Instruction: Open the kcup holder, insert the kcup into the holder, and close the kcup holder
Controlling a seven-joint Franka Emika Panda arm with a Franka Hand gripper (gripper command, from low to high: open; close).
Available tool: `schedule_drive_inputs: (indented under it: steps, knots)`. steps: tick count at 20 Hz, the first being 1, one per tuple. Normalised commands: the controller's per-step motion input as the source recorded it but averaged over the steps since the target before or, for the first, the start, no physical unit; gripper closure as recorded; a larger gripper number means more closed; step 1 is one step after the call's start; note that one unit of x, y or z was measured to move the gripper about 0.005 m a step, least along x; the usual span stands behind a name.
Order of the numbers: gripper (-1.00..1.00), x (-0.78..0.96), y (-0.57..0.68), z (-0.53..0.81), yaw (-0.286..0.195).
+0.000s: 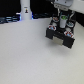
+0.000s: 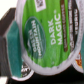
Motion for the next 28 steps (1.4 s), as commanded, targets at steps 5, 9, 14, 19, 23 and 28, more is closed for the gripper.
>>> schedule_drive_inputs:
  steps: [5,9,14,19,23,28]
  knots:
    - [1.00,0.01,-0.03,-0.21,-0.014]
    - [1.00,0.03,-0.04,-0.34,-0.017]
    - [1.00,0.02,-0.01,-0.33,-0.013]
    - [1.00,0.00,0.05,-0.28,-0.001]
    - [-1.00,0.00,0.09,0.00,0.002]
    - [-1.00,0.04,0.07,0.26,0.013]
